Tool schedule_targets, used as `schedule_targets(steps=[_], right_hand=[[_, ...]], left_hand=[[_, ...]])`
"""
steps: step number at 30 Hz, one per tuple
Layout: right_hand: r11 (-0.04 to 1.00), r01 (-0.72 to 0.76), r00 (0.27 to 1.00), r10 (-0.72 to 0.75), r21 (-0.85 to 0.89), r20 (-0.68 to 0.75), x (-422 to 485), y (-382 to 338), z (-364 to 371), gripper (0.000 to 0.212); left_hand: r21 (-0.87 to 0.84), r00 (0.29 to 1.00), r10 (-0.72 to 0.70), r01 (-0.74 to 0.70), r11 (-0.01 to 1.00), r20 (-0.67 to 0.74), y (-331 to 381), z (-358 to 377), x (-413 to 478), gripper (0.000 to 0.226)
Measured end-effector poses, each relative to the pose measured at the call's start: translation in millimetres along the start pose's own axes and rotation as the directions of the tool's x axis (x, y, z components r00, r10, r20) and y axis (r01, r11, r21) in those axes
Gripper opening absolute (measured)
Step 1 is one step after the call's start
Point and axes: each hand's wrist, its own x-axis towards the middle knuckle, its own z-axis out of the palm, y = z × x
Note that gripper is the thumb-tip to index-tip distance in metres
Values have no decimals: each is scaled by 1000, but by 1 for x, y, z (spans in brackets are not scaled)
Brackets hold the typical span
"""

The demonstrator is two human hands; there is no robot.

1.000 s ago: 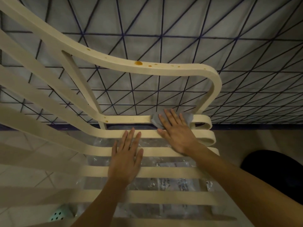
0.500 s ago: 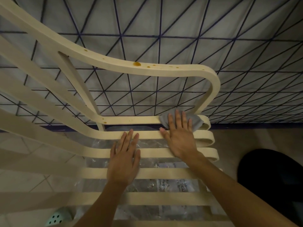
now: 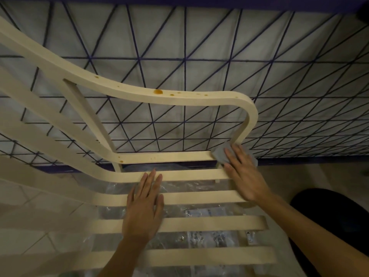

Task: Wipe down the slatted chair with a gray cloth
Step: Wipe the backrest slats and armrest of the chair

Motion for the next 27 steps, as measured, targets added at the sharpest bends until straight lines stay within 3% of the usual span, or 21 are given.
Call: schedule_targets(steps=[3, 7, 15, 27], right_hand=[[996, -91, 994, 91, -3, -59, 5, -13, 9, 64], [970, -137, 989, 122, -202, -85, 16, -33, 22, 77], [963, 85, 996, -74, -256, 51, 40, -94, 62, 77], [903, 353, 932, -315, -246, 182, 77, -175, 103, 73]], left_hand=[[-7, 1000, -9, 9, 1000, -2, 1, 1, 0, 57], [22, 1000, -14, 14, 1000, -8, 0, 5, -1, 58], [67, 972, -212, 219, 973, -96, 4, 7, -3, 73], [40, 927, -329, 341, 939, -180, 0, 13, -3, 68]])
